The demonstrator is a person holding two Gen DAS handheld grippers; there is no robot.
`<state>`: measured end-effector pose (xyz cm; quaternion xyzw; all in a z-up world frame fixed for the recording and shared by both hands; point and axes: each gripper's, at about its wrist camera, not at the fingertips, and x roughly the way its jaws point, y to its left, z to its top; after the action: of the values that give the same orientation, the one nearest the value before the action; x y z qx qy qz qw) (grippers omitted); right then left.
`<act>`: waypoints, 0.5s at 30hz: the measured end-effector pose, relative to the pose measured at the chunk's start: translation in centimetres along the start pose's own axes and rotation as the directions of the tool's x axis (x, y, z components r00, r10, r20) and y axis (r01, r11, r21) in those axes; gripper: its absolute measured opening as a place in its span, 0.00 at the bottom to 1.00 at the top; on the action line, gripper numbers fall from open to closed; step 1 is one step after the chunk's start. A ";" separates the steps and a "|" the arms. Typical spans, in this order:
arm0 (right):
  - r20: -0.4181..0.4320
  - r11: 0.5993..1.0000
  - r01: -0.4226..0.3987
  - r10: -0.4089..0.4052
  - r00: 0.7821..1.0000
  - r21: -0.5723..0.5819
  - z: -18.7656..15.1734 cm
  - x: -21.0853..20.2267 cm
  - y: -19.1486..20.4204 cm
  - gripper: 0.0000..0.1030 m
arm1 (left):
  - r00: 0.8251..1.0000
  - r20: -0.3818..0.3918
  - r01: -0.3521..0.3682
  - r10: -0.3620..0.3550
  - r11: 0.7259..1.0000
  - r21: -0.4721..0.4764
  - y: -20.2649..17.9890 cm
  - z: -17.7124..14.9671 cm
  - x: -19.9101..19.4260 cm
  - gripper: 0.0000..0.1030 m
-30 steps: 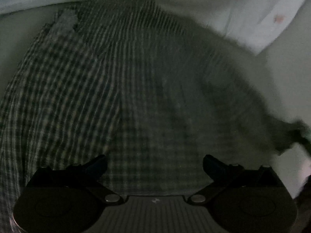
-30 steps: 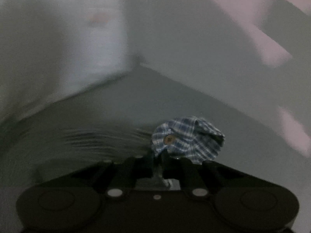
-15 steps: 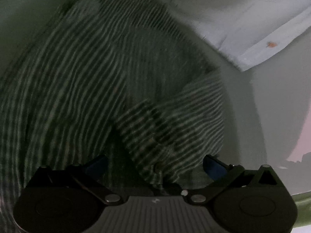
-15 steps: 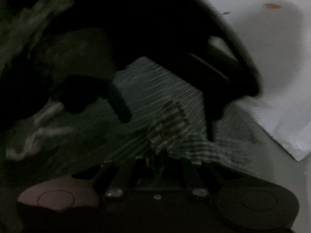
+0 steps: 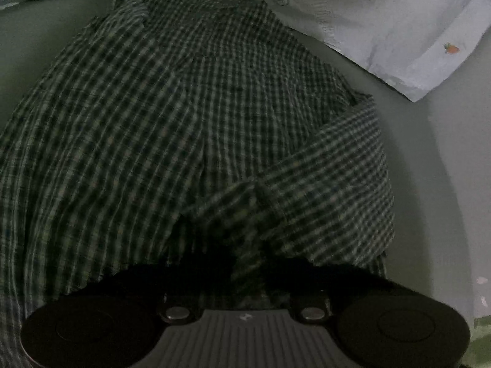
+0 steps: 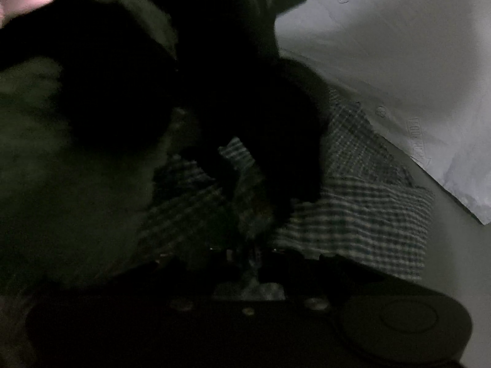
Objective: Fold clothes
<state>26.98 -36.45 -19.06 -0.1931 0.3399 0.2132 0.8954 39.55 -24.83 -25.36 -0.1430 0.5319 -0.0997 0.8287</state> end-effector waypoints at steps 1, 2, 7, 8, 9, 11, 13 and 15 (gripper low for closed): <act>0.001 1.000 -0.001 0.001 1.000 0.018 -0.2 -0.7 -0.3 0.19 | 1.000 0.011 -0.002 0.002 1.000 -0.002 0.2 0.3 -0.2 0.17; -0.009 0.998 0.013 -0.013 1.000 0.069 -0.8 -1.6 -1.3 0.21 | 1.000 0.028 -0.006 0.006 1.000 0.002 0.2 0.4 -0.7 0.15; -0.173 0.928 0.218 -0.171 0.970 0.303 -5.2 -5.3 -5.3 0.46 | 0.995 0.096 0.023 -0.022 1.000 -0.010 0.9 2.0 -2.9 0.13; -0.214 0.903 0.244 -0.175 0.961 0.355 -6.2 -5.6 -5.4 0.45 | 0.994 0.106 0.035 -0.033 0.999 -0.014 1.1 2.3 -3.2 0.13; -0.256 0.874 0.266 -0.171 0.952 0.407 -7.1 -6.0 -5.5 0.44 | 0.993 0.111 0.040 -0.038 0.999 -0.012 1.2 2.8 -3.1 0.13; -0.264 0.838 0.259 -0.144 0.954 0.479 -8.3 -6.0 -5.3 0.34 | 0.992 0.120 0.050 -0.048 0.999 -0.007 1.3 3.8 -2.9 0.12; -0.261 0.821 0.250 -0.128 0.957 0.514 -8.6 -6.3 -4.3 0.02 | 0.991 0.120 0.065 -0.065 0.998 0.004 1.4 4.9 -2.6 0.11; -0.279 0.829 0.302 -0.185 0.942 0.471 -7.9 -6.5 -3.1 0.00 | 0.988 0.114 0.110 -0.108 0.994 -0.014 2.0 6.6 -2.7 0.10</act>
<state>20.04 -44.53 -19.41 -0.0150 0.4539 -0.0231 0.8906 44.42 -21.18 -21.13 -0.1855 0.4765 -0.1312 0.8493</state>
